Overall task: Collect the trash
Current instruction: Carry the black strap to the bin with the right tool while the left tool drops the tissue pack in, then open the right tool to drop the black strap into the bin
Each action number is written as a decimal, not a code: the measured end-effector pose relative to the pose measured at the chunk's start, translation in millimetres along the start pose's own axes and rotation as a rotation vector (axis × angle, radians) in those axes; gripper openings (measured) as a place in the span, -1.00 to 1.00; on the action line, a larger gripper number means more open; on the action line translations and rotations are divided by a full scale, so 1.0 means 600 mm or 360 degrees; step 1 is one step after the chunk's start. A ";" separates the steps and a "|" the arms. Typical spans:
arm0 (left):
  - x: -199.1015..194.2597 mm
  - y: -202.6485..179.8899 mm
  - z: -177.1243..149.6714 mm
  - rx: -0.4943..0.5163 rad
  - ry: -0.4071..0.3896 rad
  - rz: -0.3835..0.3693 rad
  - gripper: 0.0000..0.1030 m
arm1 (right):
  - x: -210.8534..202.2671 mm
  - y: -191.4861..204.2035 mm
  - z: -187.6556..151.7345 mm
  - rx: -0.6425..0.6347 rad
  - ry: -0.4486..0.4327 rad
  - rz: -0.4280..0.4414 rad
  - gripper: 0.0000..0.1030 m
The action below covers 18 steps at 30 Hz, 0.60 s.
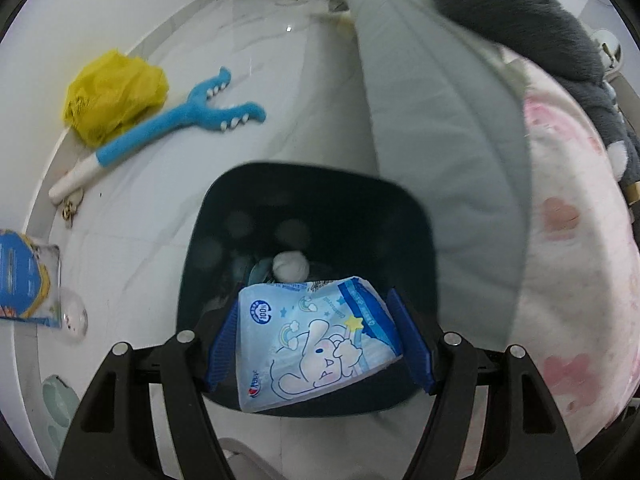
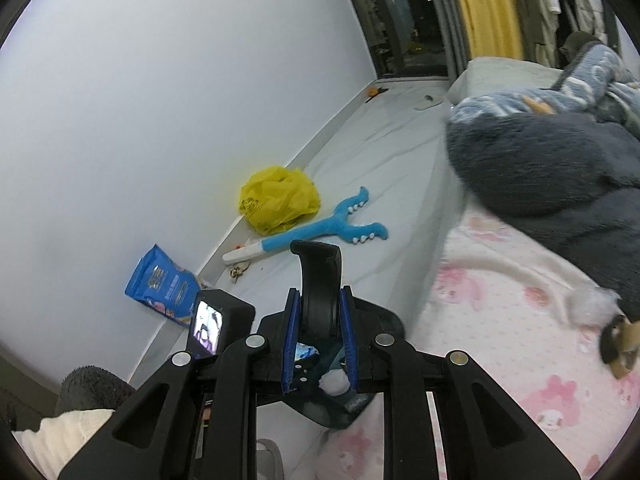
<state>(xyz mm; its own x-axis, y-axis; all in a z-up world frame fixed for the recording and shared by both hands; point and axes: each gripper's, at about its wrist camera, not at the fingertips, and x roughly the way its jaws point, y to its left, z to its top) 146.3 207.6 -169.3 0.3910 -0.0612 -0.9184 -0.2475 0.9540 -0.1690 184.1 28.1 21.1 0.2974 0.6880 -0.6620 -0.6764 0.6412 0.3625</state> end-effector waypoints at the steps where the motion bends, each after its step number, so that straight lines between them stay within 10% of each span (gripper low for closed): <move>1: 0.004 0.007 -0.003 -0.0001 0.0023 -0.0008 0.41 | 0.012 0.008 0.001 -0.0010 0.0020 0.0009 -0.61; 18: -0.024 0.103 -0.022 -0.0102 0.0041 -0.0062 0.65 | 0.174 0.076 -0.012 -0.0056 0.0274 -0.0009 -0.61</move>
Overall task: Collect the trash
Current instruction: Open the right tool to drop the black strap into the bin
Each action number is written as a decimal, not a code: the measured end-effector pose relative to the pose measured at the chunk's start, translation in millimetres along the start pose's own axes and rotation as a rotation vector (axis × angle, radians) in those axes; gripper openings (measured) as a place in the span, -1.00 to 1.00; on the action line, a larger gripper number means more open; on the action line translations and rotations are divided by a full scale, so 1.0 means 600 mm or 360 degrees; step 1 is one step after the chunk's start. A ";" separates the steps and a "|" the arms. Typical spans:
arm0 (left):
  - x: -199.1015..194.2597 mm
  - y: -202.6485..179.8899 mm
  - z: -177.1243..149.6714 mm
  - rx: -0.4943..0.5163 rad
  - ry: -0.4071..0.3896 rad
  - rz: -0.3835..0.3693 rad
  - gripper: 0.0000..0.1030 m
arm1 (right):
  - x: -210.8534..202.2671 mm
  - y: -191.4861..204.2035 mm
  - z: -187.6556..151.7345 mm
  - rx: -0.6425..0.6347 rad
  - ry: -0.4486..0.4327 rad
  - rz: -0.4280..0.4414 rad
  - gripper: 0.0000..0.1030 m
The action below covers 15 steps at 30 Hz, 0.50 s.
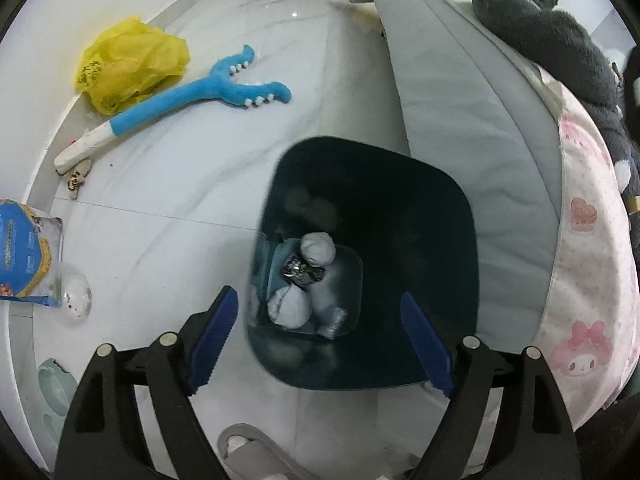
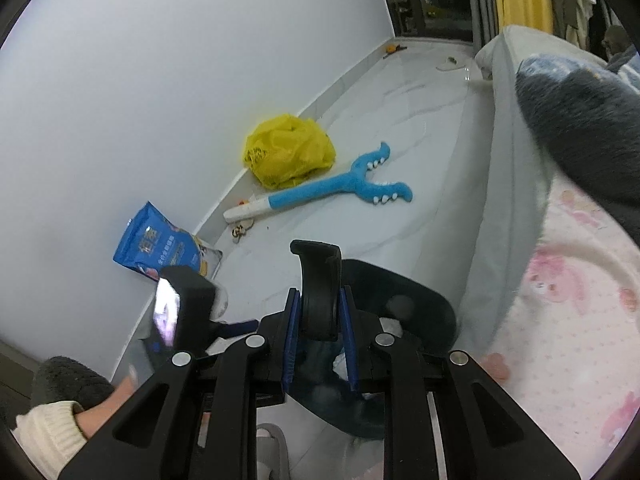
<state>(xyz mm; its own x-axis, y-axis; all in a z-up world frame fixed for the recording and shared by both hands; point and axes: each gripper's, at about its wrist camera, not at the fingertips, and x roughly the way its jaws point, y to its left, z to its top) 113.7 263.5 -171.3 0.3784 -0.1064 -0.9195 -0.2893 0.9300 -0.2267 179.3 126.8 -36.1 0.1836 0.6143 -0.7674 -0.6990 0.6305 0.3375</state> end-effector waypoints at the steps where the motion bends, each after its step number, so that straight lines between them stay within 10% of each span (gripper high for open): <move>1: -0.005 0.007 0.001 -0.0004 -0.0012 -0.0003 0.65 | 0.011 0.001 0.000 0.0004 0.0016 0.0000 -0.61; 15: -0.098 0.068 -0.003 -0.0011 -0.0253 -0.0038 0.42 | 0.180 -0.005 -0.028 0.0113 0.0284 -0.0087 -0.61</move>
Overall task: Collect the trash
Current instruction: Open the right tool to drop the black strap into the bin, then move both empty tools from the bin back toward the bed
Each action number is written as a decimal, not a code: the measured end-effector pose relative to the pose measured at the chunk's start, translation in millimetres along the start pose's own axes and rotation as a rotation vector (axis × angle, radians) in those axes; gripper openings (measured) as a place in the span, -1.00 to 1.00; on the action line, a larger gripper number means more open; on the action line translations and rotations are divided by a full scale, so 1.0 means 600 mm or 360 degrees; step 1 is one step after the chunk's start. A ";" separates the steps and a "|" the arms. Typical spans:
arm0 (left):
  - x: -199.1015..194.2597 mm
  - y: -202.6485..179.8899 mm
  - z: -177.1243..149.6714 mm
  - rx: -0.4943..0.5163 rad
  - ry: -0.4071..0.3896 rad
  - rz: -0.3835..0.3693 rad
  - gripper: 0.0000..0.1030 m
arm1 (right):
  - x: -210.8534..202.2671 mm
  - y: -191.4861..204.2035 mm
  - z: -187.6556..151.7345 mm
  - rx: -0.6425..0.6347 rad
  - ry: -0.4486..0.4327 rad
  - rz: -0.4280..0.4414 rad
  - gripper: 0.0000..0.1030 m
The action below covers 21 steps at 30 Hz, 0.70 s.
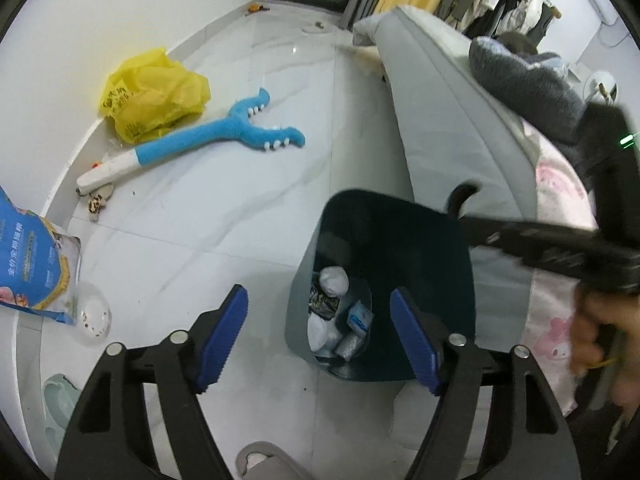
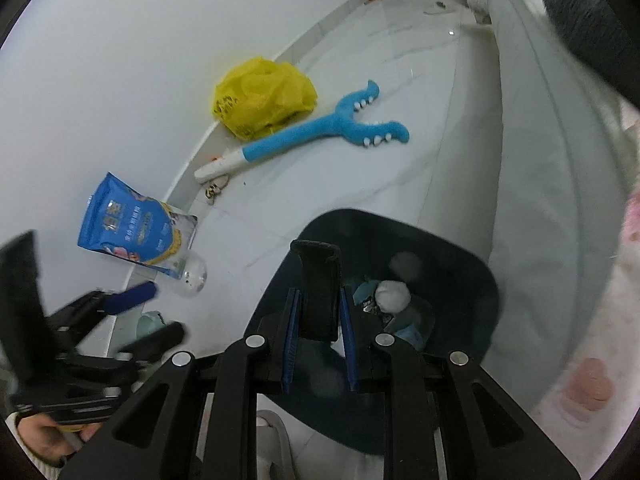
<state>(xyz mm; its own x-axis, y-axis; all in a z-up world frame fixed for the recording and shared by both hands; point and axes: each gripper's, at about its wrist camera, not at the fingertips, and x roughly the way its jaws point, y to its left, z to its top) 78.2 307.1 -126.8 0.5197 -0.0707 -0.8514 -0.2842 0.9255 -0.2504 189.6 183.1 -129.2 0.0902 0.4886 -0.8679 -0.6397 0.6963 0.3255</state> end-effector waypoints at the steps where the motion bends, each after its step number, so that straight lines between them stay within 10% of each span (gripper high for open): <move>1: -0.007 0.002 0.002 -0.0004 -0.0022 -0.0001 0.40 | 0.012 0.003 -0.001 0.0002 0.0016 -0.0004 -0.61; 21: -0.127 -0.006 0.035 0.0040 -0.0343 -0.0091 0.07 | 0.171 0.008 -0.037 -0.0019 0.0312 -0.0172 -0.59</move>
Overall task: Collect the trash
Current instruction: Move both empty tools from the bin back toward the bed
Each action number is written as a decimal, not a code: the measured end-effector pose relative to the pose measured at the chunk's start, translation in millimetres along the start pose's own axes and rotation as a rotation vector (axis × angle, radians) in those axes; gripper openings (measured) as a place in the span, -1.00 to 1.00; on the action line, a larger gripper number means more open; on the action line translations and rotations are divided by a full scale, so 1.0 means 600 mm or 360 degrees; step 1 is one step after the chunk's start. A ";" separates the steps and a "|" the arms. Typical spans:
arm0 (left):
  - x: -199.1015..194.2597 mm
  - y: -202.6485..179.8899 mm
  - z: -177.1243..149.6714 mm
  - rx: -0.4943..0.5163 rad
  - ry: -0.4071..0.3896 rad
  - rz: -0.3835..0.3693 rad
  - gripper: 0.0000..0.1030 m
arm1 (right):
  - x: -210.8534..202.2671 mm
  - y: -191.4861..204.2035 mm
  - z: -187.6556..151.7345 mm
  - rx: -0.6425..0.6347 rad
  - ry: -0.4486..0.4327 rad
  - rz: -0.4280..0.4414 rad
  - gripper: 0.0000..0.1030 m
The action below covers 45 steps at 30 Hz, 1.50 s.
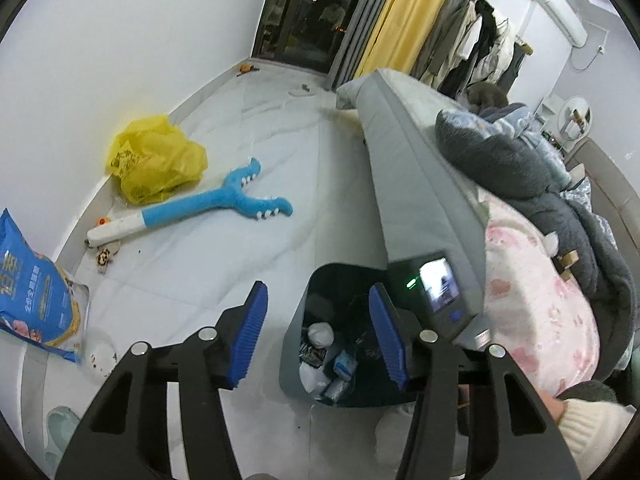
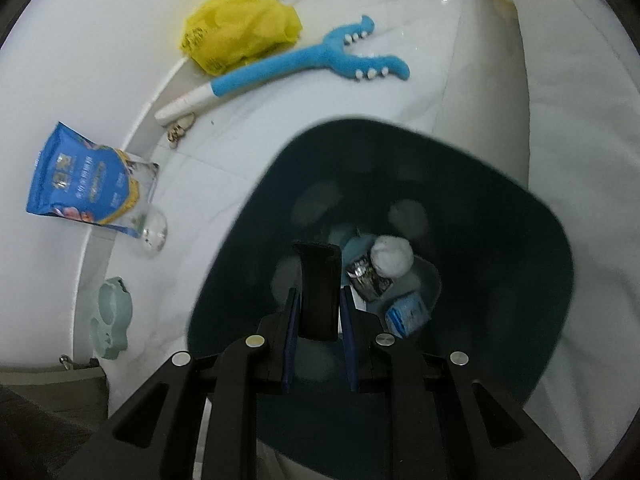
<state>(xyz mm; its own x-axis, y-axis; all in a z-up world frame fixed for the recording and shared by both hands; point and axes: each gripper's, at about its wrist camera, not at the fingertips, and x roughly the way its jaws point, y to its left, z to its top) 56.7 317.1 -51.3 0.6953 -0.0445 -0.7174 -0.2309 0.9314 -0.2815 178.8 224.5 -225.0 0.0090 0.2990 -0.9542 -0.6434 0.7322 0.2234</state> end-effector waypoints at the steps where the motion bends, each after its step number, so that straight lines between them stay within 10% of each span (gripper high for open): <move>1: -0.006 -0.003 0.003 -0.0003 -0.0013 -0.0005 0.07 | 0.007 -0.003 -0.003 0.0006 0.0017 -0.0017 -0.58; 8: -0.046 -0.014 0.030 -0.0020 -0.0126 -0.0041 0.08 | 0.021 -0.012 -0.017 0.0018 0.0060 -0.0063 -0.55; 13: -0.070 -0.036 0.039 0.0094 -0.0187 0.0027 0.08 | 0.014 -0.015 -0.023 -0.0001 0.0047 -0.0101 0.16; 19: -0.087 -0.045 0.049 0.0110 -0.0232 0.0025 0.12 | -0.015 -0.010 -0.022 -0.0021 -0.0018 -0.0049 0.39; 45: -0.069 -0.206 0.083 0.0235 -0.0316 -0.0067 0.34 | -0.250 -0.083 -0.062 -0.0140 -0.0526 -0.0003 0.64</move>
<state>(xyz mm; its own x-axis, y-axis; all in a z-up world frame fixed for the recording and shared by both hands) 90.2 221.8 45.1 0.8257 -0.0263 -0.5635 -0.1067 0.9736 -0.2019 181.0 120.1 -100.7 0.2486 0.4903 -0.8354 -0.7064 0.6819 0.1900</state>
